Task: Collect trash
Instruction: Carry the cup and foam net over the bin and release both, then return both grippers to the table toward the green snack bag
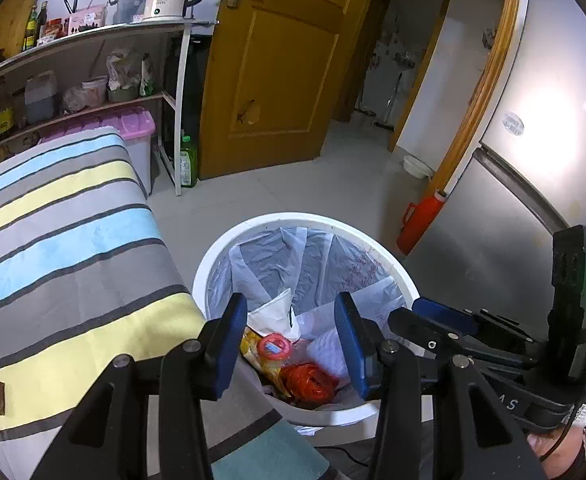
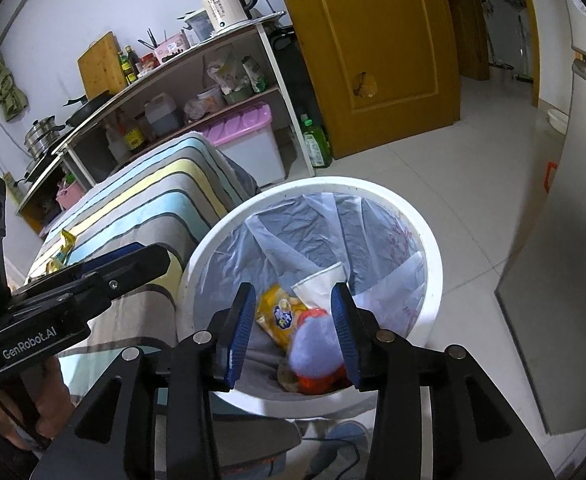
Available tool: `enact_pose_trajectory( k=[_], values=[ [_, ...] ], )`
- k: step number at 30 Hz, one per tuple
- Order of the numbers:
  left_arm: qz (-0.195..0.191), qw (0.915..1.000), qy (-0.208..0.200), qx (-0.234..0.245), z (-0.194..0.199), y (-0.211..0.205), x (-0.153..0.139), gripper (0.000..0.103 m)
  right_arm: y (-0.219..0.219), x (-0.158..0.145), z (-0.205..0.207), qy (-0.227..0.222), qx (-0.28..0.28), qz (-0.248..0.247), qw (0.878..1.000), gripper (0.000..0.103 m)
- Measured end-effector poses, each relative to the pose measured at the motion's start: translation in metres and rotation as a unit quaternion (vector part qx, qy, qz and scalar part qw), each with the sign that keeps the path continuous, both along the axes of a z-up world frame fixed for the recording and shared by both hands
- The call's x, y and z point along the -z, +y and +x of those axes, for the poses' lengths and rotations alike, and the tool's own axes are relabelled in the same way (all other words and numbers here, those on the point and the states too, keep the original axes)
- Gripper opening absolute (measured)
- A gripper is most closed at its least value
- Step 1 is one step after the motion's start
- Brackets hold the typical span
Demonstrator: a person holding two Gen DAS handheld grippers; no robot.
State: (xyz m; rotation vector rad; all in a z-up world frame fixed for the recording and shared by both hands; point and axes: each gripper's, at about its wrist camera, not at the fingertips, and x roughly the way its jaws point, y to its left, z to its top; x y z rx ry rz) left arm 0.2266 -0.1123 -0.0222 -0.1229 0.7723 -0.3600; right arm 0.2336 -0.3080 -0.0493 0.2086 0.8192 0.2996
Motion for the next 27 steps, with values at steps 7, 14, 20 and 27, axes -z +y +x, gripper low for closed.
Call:
enact_pose_trajectory(
  k=[7,14,20,27],
  values=[
    [-0.003,0.9997,-0.020,-0.010,-0.013,0.010,-0.012,0.047,0.003,-0.016,-0.013,-0.022,-0.003,-0.002,1.000,0.041],
    [-0.005,0.9988,-0.046,-0.019,-0.037,0.026,-0.028,0.047,0.019,-0.042,-0.035,-0.061,-0.019,-0.013,0.998,0.041],
    [-0.007,0.9975,-0.063,-0.032,-0.059,0.043,-0.038,0.047,0.039,-0.058,-0.054,-0.084,-0.044,-0.019,0.995,0.041],
    [-0.002,0.9953,-0.079,-0.056,-0.085,0.068,-0.044,0.047,0.066,-0.070,-0.070,-0.096,-0.072,-0.017,0.993,0.041]
  ],
)
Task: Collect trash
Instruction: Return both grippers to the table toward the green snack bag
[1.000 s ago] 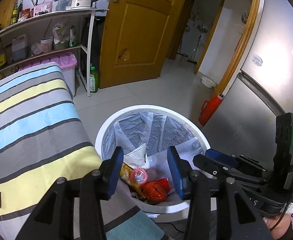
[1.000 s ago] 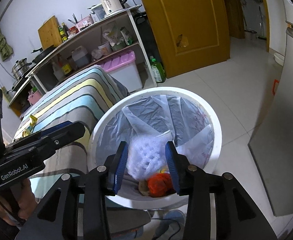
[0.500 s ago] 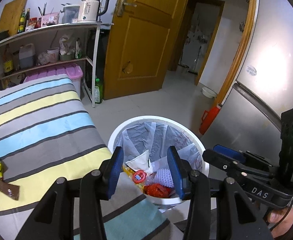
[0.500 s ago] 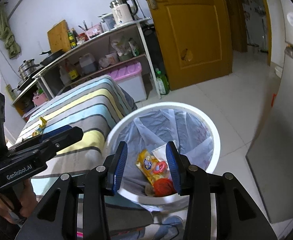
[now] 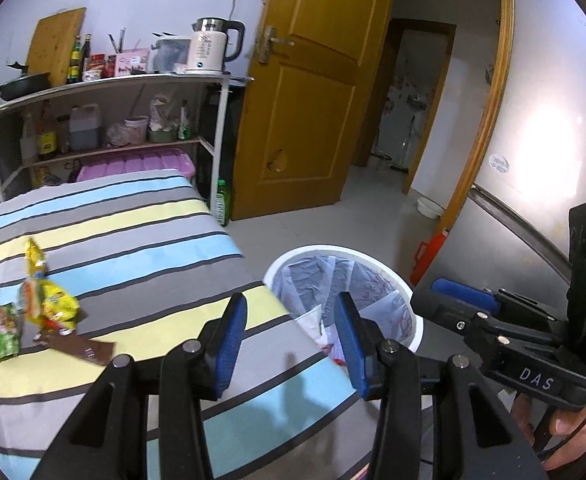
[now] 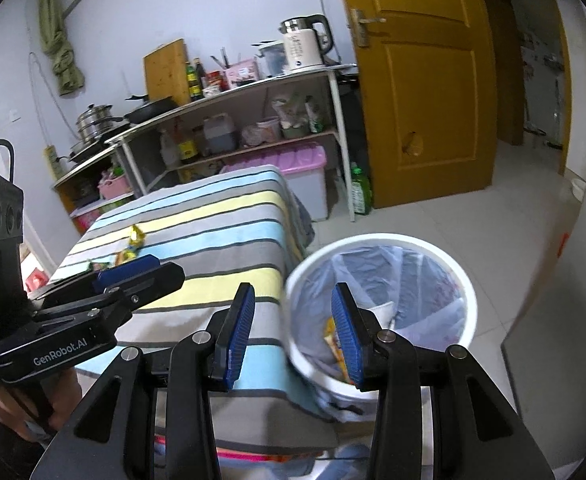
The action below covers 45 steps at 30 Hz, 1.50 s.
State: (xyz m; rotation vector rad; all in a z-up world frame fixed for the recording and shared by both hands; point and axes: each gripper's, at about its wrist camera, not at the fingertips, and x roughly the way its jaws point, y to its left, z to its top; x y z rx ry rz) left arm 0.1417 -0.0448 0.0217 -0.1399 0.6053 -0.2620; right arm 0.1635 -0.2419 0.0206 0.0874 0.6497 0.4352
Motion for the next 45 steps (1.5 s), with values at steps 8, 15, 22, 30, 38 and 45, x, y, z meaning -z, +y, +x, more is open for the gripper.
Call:
enact_pose_trajectory(
  k=[8,15,22,30,38,45],
  values=[
    [0.002,0.9993,-0.007,-0.036,-0.024,0.034,0.001,0.047,0.030,-0.004,-0.012,-0.007,-0.039,0.001,0.999,0.041],
    [0.003,0.9978,-0.005,-0.066,-0.040,0.065,0.007,0.047,0.059,-0.001,-0.016,-0.002,-0.074,-0.005,0.997,0.041],
    [0.002,0.9947,-0.001,-0.103,-0.051,0.096,0.013,0.047,0.085,0.003,-0.014,0.003,-0.106,-0.010,0.994,0.041],
    [0.001,0.9903,0.000,-0.139,-0.058,0.128,0.018,0.047,0.114,0.008,-0.012,0.007,-0.142,-0.014,0.990,0.041],
    [0.006,0.9843,0.002,-0.176,-0.059,0.159,0.021,0.047,0.137,0.014,-0.003,0.010,-0.171,-0.019,0.985,0.041],
    [0.015,0.9781,0.008,-0.207,-0.057,0.191,0.027,0.050,0.170,0.027,0.007,0.017,-0.205,-0.035,0.978,0.041]
  ],
)
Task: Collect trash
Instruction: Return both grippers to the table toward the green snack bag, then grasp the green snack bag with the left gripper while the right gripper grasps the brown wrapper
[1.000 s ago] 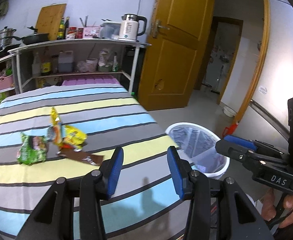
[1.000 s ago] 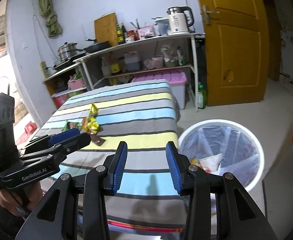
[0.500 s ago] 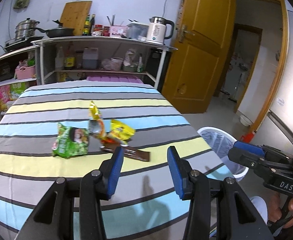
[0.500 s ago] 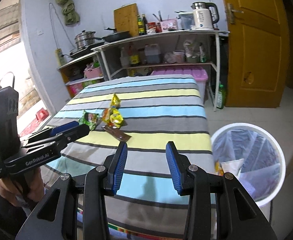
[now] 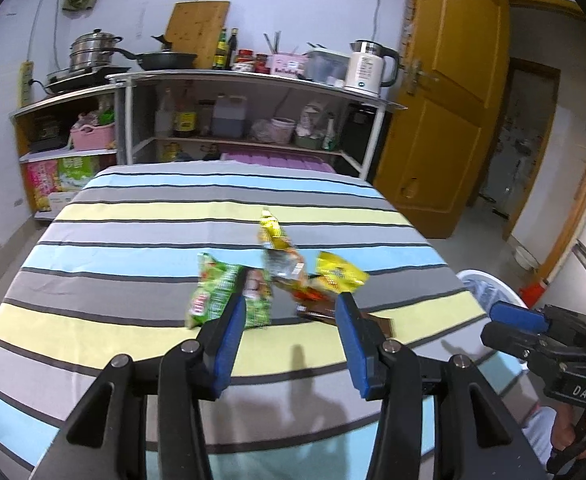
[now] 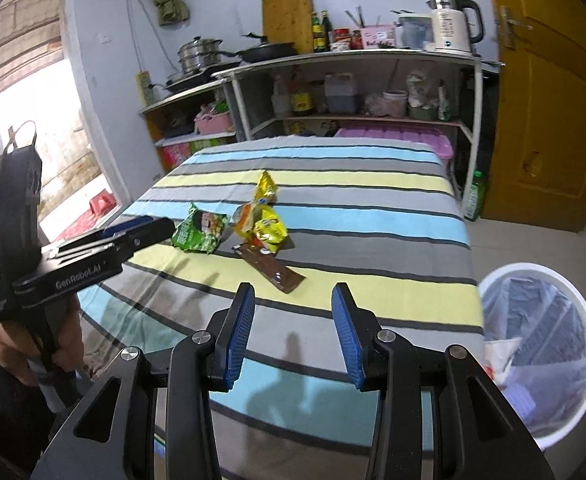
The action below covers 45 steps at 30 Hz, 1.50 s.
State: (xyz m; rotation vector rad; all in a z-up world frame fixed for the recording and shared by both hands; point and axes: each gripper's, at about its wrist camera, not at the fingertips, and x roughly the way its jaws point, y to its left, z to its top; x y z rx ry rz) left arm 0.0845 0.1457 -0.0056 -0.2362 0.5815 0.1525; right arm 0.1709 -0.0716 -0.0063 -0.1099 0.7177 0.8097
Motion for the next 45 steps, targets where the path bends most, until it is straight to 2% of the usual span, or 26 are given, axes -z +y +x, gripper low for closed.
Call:
enact_pose_trajectory(
  k=[11,13,17,27,31,32,33,35,41,45],
  values=[
    [-0.010,0.9991,0.036,-0.021,0.029,0.042,0.022,0.063,0.050,0.028,0.021,0.007,-0.043,-0.050,0.998,0.042],
    [-0.016,0.9987,0.045,-0.017,0.035,0.048,0.027,0.064,0.058,0.031,0.026,0.008,-0.049,-0.058,0.997,0.042],
    [-0.027,0.9977,0.062,-0.012,0.047,0.054,0.034,0.064,0.071,0.037,0.037,0.009,-0.061,-0.073,0.995,0.050],
    [-0.047,0.9926,0.112,-0.009,0.065,0.062,0.047,0.063,0.093,0.054,0.053,0.044,-0.090,-0.107,0.989,0.050],
    [-0.045,0.9930,0.109,-0.009,0.062,0.062,0.046,0.044,0.093,0.054,0.049,0.038,-0.093,-0.112,0.989,0.048],
    [-0.042,0.9931,0.109,-0.009,0.062,0.060,0.046,0.037,0.092,0.054,0.047,0.034,-0.093,-0.114,0.989,0.038],
    [-0.040,0.9932,0.109,-0.008,0.060,0.059,0.046,0.036,0.093,0.054,0.046,0.032,-0.092,-0.116,0.988,0.032],
    [-0.039,0.9936,0.106,-0.006,0.058,0.056,0.045,0.030,0.091,0.054,0.043,0.033,-0.091,-0.114,0.989,0.029],
    [-0.041,0.9952,0.089,-0.001,0.045,0.048,0.038,0.022,0.078,0.049,0.034,0.040,-0.080,-0.096,0.991,0.025],
    [-0.041,0.9965,0.073,0.004,0.031,0.041,0.033,0.021,0.066,0.047,0.024,0.043,-0.071,-0.084,0.993,0.024]
  ],
)
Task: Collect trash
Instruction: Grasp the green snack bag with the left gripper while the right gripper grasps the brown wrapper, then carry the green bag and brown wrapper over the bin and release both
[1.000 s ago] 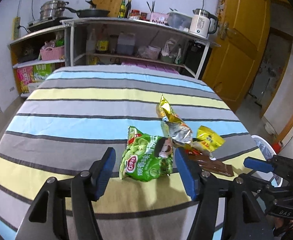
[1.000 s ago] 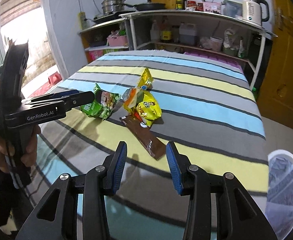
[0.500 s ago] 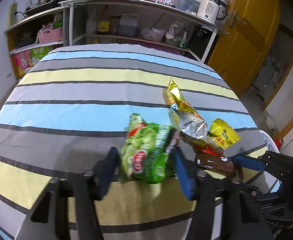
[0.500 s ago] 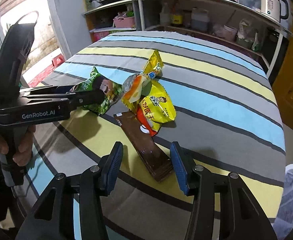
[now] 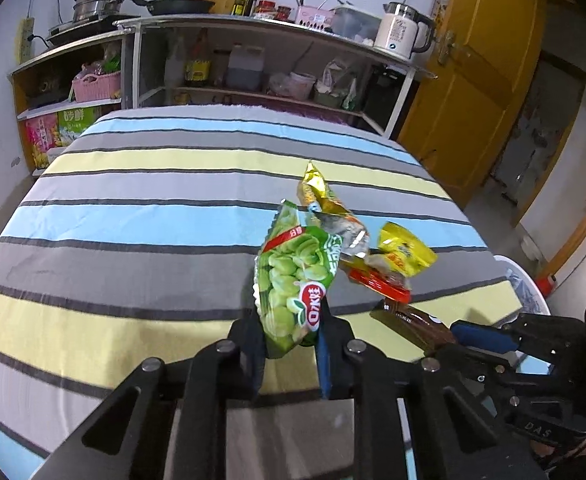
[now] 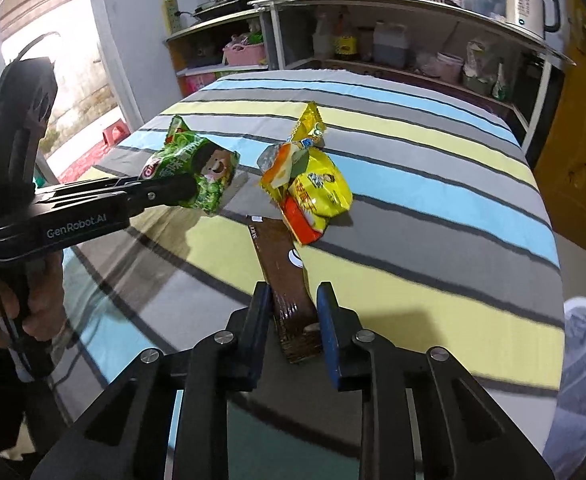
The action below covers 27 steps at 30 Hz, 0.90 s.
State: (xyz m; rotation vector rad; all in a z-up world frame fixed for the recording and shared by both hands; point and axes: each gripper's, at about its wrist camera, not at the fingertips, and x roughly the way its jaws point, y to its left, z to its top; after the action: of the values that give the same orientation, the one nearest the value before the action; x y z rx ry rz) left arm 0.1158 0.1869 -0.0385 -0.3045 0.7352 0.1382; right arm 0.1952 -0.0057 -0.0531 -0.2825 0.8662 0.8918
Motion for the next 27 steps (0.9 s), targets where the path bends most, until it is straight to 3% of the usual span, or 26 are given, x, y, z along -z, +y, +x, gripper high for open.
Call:
enact_pose_trajectory(
  k=[11,27],
  values=[
    [-0.001,0.9992,-0.029,0.026,-0.023,-0.033,-0.019,0.021,-0.041,-0.024,-0.017,-0.013,0.048,0.037,0.998,0.023],
    [0.011,0.9931,-0.068,0.095,-0.022,-0.113,-0.054,0.021,-0.117,-0.060,-0.032,-0.056,0.131,0.077,0.987,0.023]
  ],
)
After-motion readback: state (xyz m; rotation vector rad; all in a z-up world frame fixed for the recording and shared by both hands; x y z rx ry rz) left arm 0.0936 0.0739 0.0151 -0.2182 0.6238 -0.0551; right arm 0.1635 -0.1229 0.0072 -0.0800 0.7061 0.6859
